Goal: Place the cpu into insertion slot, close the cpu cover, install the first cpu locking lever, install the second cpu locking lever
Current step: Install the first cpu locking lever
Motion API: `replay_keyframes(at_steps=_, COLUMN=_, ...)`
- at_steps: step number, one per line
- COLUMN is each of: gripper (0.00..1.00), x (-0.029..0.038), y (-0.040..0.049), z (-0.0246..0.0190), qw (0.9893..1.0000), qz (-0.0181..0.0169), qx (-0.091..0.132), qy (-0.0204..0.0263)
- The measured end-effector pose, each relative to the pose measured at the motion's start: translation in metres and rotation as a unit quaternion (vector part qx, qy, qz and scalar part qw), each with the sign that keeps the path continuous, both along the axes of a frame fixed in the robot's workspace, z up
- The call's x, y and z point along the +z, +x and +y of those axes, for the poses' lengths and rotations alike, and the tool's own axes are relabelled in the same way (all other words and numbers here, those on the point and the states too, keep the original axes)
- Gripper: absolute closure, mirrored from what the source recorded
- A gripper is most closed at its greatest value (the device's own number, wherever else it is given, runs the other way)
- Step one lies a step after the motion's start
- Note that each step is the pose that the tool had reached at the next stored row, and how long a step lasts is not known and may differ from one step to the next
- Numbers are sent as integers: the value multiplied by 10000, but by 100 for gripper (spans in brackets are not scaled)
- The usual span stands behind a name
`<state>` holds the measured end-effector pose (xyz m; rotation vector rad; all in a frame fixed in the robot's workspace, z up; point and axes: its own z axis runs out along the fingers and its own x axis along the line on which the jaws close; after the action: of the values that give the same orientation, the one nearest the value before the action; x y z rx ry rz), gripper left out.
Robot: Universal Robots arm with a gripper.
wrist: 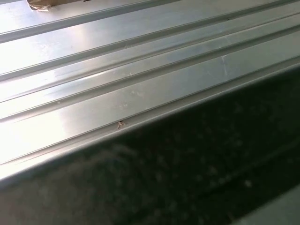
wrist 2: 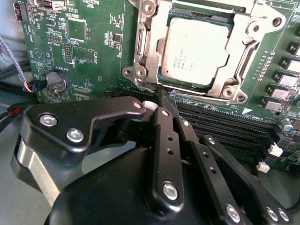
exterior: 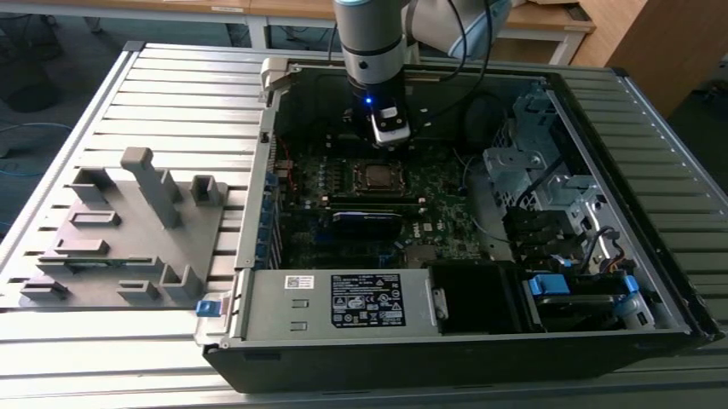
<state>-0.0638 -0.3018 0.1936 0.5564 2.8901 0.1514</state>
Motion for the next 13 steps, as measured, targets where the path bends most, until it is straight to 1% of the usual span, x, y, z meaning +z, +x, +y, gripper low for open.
replay_keyframes(at_steps=8, gripper=90, x=-12, y=2, z=-8, qw=10000, qz=0, qx=0, qy=14)
replay_keyframes(at_steps=9, gripper=90, x=-12, y=1, z=-9, qw=10000, qz=1, qx=0, qy=44)
replay_keyframes(at_steps=11, gripper=90, x=-11, y=2, z=-10, qw=9999, qz=1, qx=0, qy=135)
replay_keyframes(at_steps=12, gripper=90, x=-12, y=2, z=-10, qw=9999, qz=0, qx=0, qy=158)
replay_keyframes(at_steps=13, gripper=90, x=-12, y=2, z=-11, qw=9999, qz=0, qx=0, qy=168)
